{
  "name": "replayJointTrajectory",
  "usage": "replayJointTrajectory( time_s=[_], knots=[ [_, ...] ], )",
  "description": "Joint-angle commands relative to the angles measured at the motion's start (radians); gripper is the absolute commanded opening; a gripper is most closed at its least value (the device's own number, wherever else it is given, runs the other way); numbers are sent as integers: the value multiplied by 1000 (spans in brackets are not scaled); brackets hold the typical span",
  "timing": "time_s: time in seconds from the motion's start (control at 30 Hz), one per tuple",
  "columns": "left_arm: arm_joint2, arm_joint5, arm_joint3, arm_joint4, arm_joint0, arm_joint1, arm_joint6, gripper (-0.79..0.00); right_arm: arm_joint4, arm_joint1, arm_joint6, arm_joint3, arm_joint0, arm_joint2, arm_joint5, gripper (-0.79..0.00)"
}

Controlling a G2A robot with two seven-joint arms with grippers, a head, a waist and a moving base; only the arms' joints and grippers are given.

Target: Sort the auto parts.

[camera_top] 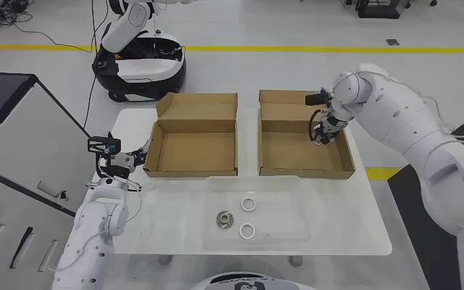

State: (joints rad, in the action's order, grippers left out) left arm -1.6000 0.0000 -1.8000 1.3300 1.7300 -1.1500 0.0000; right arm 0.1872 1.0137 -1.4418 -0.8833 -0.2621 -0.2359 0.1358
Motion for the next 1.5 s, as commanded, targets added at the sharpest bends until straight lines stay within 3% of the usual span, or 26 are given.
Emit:
replayJointTrajectory(
  time_s=[0.0, 0.5, 0.8, 1.47],
  knots=[
    [0, 0, 0, 0, 0, 0, 0, 0, 1, 5, -3, 12, -7, 0, -1, -785],
    [0, 0, 0, 0, 0, 0, 0, 0, 79, 43, 27, 65, -48, 2, 30, -785],
    [0, 0, 0, 0, 0, 0, 0, 0, 189, 49, 119, 63, -73, 2, 74, -785],
    [0, 0, 0, 0, 0, 0, 0, 0, 258, 58, 164, 49, -157, -39, 122, -785]
  ],
)
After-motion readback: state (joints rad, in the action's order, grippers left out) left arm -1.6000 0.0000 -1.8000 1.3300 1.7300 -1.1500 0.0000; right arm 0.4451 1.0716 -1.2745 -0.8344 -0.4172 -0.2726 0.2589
